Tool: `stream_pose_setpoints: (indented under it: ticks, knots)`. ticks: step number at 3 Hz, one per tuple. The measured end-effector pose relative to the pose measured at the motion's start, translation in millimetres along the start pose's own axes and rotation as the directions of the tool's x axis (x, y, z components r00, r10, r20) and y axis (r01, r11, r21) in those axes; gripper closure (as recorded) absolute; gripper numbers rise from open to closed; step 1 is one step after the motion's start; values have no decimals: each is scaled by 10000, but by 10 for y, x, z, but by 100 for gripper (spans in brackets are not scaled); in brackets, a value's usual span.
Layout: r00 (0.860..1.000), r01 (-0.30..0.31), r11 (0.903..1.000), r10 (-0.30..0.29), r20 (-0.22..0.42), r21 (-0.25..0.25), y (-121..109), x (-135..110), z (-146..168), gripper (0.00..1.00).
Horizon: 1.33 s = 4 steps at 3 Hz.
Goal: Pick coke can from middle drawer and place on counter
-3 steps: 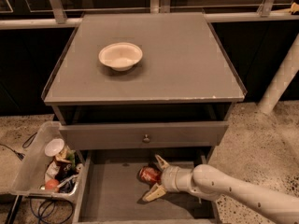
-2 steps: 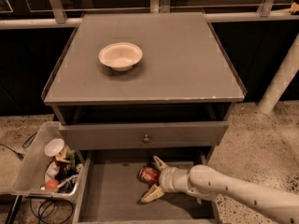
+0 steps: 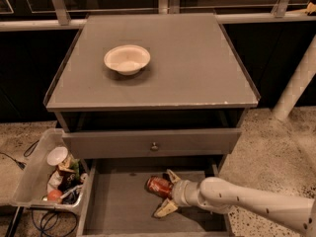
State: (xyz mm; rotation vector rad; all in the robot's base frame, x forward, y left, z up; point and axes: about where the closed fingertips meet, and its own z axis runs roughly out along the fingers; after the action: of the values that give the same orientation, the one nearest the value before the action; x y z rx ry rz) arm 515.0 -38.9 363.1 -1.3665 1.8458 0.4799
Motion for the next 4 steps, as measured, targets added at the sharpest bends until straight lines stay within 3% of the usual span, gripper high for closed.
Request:
stream_pose_setpoints:
  ticks: [1, 2, 4]
  knots:
    - [10000, -12, 10000, 12, -24, 4, -1, 13, -2, 0]
    - [10000, -12, 10000, 12, -24, 4, -1, 13, -2, 18]
    - [10000, -12, 10000, 12, -24, 4, -1, 12, -2, 65]
